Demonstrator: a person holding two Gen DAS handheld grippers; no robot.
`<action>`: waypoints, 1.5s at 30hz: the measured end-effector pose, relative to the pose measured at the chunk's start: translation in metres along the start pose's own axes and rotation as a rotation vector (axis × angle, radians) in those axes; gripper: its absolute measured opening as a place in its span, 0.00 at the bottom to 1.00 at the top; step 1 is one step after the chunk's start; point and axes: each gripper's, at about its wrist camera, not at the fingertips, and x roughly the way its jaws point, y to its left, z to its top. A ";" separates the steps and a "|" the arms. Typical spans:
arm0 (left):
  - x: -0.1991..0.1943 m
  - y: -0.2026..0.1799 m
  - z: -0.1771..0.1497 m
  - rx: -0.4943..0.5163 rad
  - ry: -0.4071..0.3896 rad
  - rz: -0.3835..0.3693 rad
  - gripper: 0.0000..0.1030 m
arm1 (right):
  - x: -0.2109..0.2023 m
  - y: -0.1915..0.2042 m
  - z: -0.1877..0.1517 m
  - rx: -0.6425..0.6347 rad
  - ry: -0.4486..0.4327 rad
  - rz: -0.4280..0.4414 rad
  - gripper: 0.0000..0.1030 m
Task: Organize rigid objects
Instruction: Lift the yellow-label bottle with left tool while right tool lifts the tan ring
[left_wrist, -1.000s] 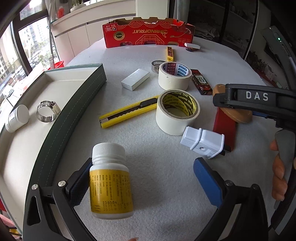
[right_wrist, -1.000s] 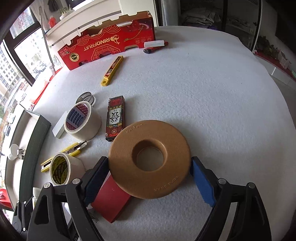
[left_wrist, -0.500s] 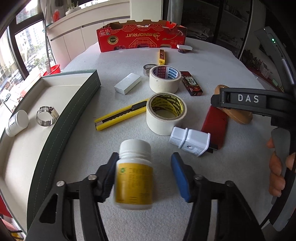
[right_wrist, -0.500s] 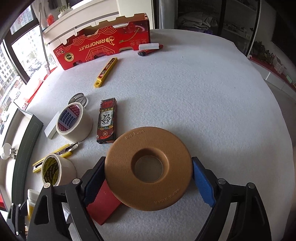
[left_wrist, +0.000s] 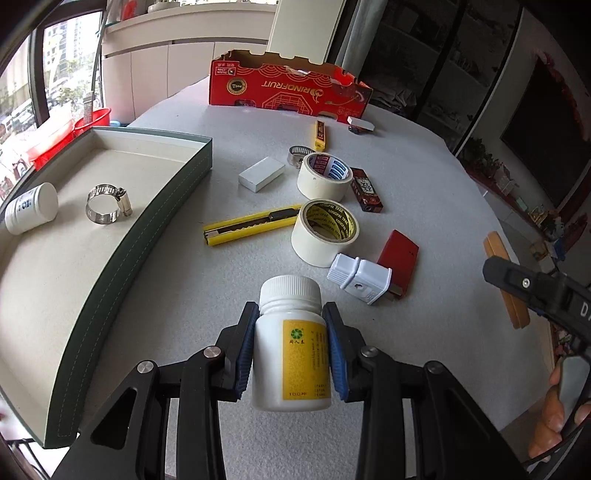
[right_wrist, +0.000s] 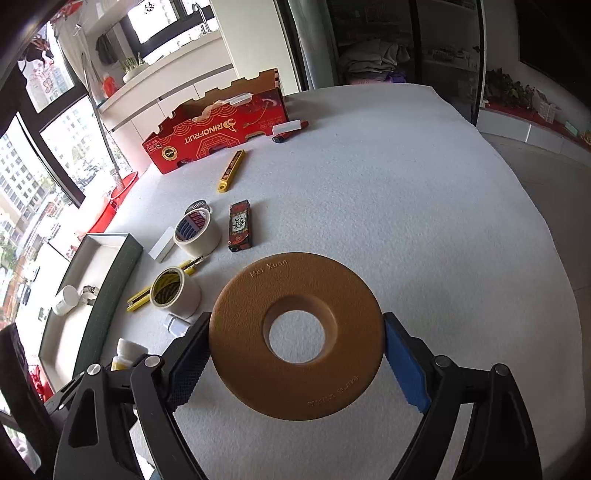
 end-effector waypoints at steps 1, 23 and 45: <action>-0.002 0.004 0.000 -0.012 -0.001 -0.003 0.37 | -0.004 -0.001 -0.005 0.012 -0.002 0.007 0.86; -0.054 -0.018 -0.023 0.114 -0.123 0.083 0.37 | -0.043 0.030 -0.075 0.005 -0.132 -0.071 0.86; -0.063 0.000 -0.031 0.079 -0.132 0.108 0.37 | -0.040 0.060 -0.087 -0.077 -0.118 -0.067 0.86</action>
